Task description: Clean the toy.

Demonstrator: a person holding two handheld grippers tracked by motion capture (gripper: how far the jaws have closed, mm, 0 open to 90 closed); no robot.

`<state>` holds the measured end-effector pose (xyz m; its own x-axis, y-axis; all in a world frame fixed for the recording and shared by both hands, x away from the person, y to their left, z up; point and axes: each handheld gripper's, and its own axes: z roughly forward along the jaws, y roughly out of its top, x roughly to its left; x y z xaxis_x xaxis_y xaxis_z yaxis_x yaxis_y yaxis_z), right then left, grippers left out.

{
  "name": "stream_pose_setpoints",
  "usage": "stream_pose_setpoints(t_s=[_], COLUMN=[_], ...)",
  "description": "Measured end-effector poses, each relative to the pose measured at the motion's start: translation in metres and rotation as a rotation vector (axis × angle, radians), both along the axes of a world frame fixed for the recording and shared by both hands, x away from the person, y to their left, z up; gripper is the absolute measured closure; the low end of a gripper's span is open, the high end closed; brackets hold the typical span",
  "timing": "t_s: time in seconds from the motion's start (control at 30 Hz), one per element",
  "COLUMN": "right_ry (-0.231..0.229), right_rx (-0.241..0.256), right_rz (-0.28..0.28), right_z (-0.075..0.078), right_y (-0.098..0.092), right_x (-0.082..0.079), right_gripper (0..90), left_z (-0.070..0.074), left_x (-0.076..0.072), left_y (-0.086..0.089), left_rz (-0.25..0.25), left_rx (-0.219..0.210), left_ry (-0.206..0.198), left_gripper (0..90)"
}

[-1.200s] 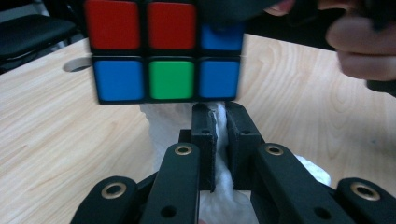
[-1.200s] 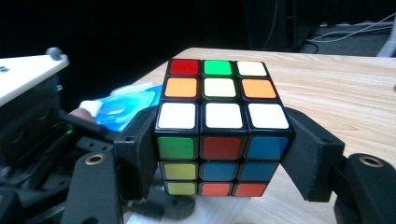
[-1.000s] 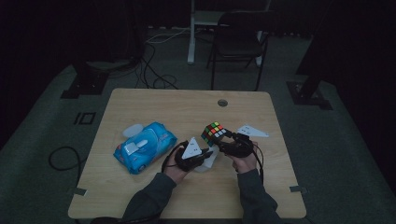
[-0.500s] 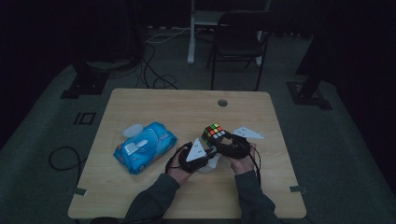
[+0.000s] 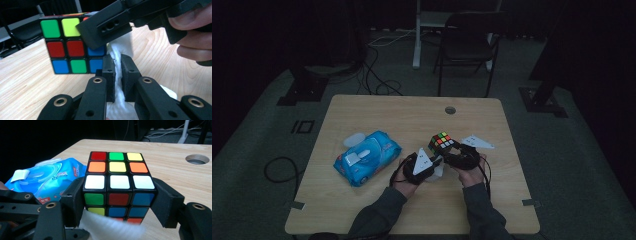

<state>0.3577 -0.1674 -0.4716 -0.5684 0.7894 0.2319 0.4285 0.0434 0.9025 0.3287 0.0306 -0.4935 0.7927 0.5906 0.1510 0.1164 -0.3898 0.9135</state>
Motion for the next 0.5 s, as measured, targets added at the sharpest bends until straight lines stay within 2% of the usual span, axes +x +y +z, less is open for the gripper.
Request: stream_pose_setpoints(t_s=[0.5], right_ry=[0.004], right_rx=[-0.012], right_rz=[-0.029], right_z=[-0.0002], right_y=[-0.0013], right_x=[0.0012], right_gripper=[34.9], left_z=[-0.0016], left_x=[0.0017], left_y=[0.0003], left_rz=[0.014], left_rx=[-0.009], left_ry=[0.010], left_gripper=[83.8])
